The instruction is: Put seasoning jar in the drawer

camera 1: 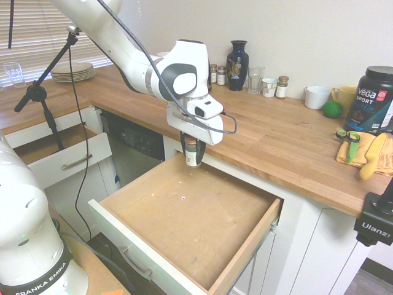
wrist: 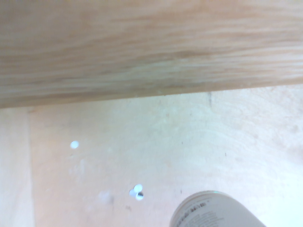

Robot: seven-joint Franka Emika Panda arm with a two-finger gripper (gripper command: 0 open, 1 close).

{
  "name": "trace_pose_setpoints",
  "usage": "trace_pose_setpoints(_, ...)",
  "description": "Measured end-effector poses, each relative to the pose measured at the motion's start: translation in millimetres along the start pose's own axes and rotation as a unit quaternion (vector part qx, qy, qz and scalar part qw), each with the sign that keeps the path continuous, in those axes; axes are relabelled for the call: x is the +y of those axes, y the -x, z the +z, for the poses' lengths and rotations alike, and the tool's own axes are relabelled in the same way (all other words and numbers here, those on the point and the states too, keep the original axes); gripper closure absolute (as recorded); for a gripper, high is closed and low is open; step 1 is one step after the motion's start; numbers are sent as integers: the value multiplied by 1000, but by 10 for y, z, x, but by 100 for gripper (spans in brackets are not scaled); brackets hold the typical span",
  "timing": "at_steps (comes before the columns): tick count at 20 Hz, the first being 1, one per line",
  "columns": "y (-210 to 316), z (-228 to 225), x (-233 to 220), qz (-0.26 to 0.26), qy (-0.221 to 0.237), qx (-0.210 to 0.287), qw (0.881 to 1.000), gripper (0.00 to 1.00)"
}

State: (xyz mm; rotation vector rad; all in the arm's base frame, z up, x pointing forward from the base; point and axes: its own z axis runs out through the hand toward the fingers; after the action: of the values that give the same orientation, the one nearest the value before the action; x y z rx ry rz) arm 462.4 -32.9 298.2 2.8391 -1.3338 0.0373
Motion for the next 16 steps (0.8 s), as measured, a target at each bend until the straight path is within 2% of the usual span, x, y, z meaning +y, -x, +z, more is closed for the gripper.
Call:
trace_pose_setpoints(9,-158,769,97,9,9,-4,1000,100)
trace_pose_setpoints(16,-156,1142,121,10,24,-15,1000,100)
